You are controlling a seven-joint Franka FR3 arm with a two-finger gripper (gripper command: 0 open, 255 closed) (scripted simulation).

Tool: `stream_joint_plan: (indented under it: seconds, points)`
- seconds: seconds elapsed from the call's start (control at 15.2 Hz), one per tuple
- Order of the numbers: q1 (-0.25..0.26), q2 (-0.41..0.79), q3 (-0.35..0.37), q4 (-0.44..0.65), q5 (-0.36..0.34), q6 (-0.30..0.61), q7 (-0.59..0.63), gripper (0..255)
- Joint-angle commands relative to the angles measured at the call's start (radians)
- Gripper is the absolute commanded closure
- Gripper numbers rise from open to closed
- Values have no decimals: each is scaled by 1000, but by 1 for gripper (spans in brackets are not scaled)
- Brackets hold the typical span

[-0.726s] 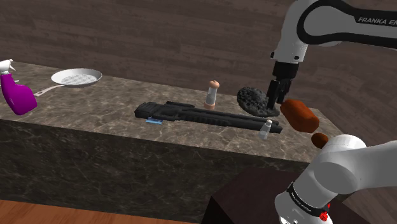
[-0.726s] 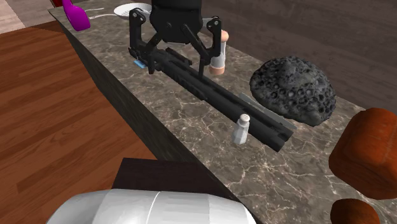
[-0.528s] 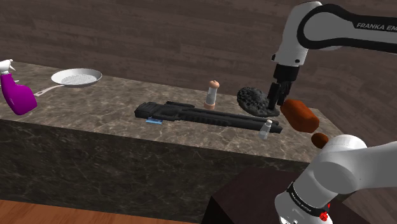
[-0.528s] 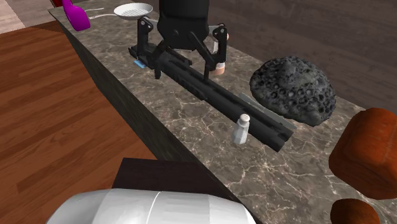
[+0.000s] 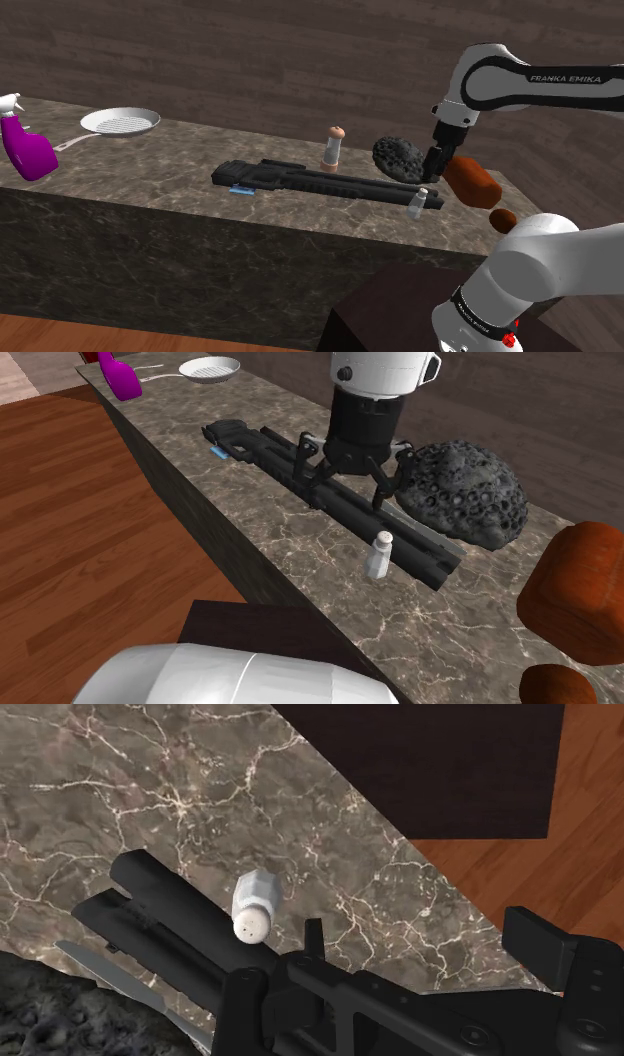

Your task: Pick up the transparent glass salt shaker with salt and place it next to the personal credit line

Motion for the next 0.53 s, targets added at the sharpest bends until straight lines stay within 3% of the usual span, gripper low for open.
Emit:
stream_joint_plan:
  seconds: [0.0,0.46]
  points:
    - [-21,17,-48,-30,-34,71,-46,0]
    - [-64,149,-217,-77,-109,324,-192,0]
